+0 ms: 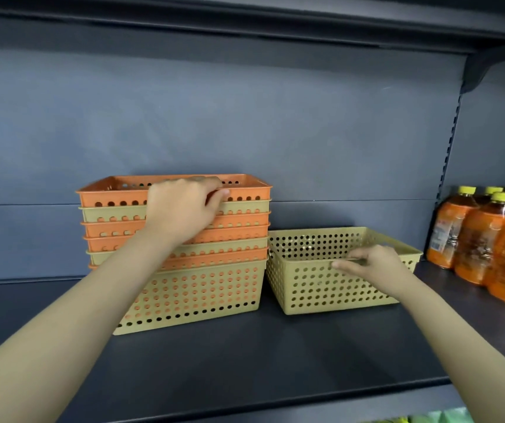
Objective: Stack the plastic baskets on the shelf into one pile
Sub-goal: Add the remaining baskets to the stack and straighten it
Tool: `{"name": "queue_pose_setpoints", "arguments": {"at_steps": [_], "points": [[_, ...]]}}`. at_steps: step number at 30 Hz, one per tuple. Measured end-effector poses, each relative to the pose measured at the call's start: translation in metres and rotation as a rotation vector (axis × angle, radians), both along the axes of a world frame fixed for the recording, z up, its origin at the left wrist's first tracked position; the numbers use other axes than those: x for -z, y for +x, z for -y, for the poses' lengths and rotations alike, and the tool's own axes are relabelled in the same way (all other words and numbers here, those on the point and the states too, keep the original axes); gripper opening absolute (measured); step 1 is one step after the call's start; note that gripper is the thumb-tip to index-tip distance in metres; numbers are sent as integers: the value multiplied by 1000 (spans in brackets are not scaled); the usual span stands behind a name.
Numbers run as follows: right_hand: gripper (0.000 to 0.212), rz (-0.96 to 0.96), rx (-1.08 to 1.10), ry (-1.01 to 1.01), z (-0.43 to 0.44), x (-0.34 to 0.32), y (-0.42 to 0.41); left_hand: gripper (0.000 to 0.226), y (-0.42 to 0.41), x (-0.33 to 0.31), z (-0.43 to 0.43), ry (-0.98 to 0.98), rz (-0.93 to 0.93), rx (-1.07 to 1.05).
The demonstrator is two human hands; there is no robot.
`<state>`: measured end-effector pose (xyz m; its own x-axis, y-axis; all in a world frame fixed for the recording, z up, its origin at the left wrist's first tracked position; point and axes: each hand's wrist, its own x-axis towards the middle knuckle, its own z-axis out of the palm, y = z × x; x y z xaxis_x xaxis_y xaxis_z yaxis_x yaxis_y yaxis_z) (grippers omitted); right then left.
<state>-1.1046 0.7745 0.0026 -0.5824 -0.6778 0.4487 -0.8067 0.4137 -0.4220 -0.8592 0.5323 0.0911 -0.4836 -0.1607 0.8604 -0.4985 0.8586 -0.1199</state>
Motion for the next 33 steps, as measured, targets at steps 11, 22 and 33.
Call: {"name": "queue_pose_setpoints", "arguments": {"at_steps": [11,22,33], "points": [[55,-270,453,-433,10,-76,30,37,10,-6,4,47,79,58],[44,-481,427,-651,57,-194,105,65,40,-25,16,526,48,504],[58,-614,94,-578,159,-188,200,89,101,-45,69,643,-200,837]]}}
